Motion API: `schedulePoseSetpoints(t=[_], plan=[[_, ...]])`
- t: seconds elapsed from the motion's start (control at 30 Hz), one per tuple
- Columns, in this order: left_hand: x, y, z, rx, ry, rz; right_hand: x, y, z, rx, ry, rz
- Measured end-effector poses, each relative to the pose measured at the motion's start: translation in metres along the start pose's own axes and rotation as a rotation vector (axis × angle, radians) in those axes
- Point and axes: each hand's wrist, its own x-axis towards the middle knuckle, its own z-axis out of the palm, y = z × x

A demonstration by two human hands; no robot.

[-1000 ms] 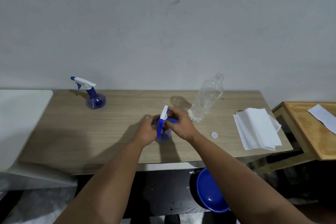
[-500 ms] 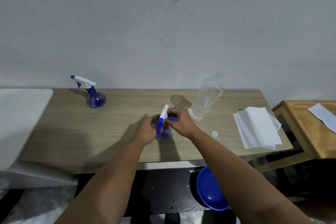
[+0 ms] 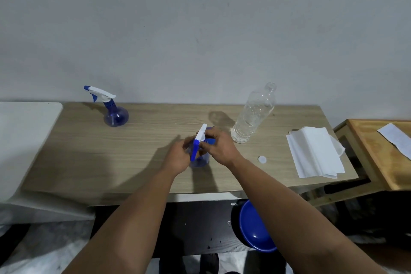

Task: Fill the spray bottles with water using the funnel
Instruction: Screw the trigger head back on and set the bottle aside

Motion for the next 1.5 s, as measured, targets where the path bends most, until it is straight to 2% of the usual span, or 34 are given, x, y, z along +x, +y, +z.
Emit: schedulePoseSetpoints(t=[0.33,0.47,0.57,0.73,0.87,0.97,1.13,1.33,1.5], plan=[[-0.047,-0.014,0.0,0.065,-0.064,0.001,-0.022,-0.004,-0.001,0.21,0.096,0.053],[-0.058,-0.001,-0.006,0.058,0.034,0.058,-0.019,-0.032,-0.012,0.375,0.095,0.003],[-0.059,0.01,-0.018,0.169,0.099,0.083,-0.018,-0.055,-0.019,0.457,0.063,-0.052],[-0.061,0.033,-0.033,0.208,0.155,0.142,-0.017,-0.085,-0.023,0.434,0.01,-0.22],[-0.06,0.048,-0.04,0.249,0.137,0.112,-0.021,-0.105,-0.028,0.349,-0.032,-0.324],[-0.063,0.056,-0.04,0.235,0.17,0.135,-0.024,-0.122,-0.034,0.368,-0.015,-0.4],[-0.075,0.061,-0.035,0.256,0.275,0.147,-0.028,-0.139,-0.033,0.419,-0.021,-0.45],[-0.08,0.053,-0.044,0.216,0.192,0.163,-0.033,-0.155,-0.028,0.366,-0.164,-0.47],[-0.087,0.052,-0.059,0.344,0.181,0.147,-0.028,-0.159,-0.008,0.295,-0.212,-0.499]])
